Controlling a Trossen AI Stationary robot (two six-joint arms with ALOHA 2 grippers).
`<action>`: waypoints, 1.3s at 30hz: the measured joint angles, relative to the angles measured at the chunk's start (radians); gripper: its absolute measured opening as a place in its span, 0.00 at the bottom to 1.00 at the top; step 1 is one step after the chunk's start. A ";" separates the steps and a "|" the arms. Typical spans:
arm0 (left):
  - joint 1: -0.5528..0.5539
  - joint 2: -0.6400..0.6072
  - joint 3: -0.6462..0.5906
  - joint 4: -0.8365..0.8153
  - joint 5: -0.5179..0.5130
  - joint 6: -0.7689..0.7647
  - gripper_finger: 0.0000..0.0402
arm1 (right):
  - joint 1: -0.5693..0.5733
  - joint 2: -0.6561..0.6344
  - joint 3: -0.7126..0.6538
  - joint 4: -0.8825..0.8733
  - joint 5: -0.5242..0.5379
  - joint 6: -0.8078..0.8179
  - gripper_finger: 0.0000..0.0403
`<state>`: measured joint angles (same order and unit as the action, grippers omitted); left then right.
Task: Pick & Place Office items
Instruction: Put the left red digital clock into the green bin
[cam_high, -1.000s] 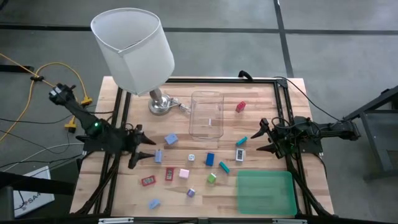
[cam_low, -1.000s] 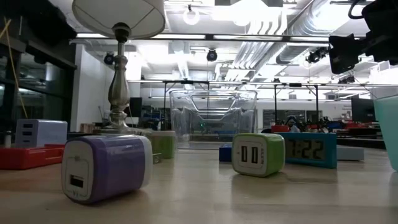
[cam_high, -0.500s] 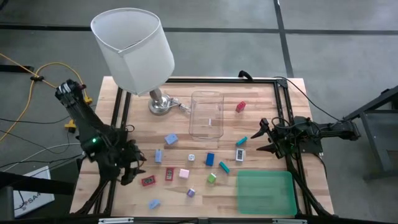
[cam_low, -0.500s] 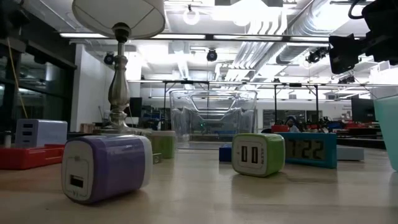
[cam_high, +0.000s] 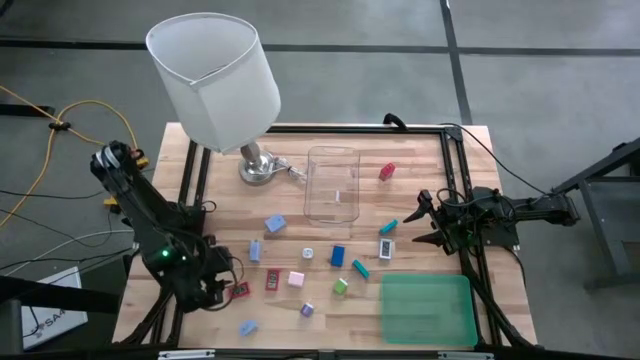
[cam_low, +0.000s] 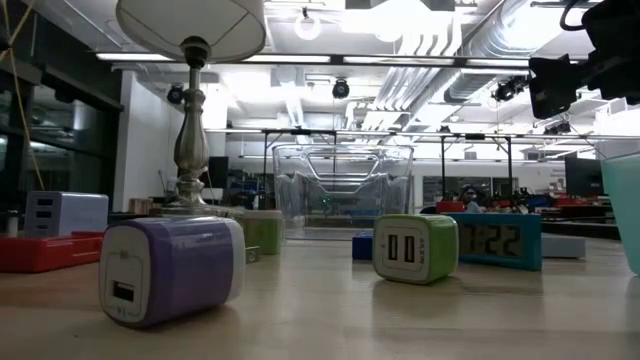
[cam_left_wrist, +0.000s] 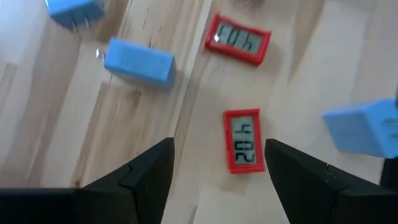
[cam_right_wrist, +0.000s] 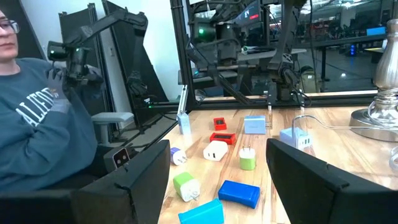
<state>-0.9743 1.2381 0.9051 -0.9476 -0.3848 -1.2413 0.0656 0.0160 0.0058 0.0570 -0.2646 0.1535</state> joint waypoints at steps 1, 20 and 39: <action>0.000 0.017 0.000 0.001 0.013 -0.019 0.61 | 0.000 0.000 0.000 0.000 0.000 0.000 0.62; 0.022 0.063 0.000 0.171 0.121 -0.398 0.61 | 0.000 0.000 0.000 0.000 0.002 0.000 0.62; 0.175 0.171 0.000 0.171 0.439 -0.068 0.61 | 0.000 0.000 0.000 0.000 0.003 0.000 0.62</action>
<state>-0.7988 1.4094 0.9047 -0.7769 0.0540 -1.3092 0.0656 0.0160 0.0057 0.0574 -0.2619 0.1535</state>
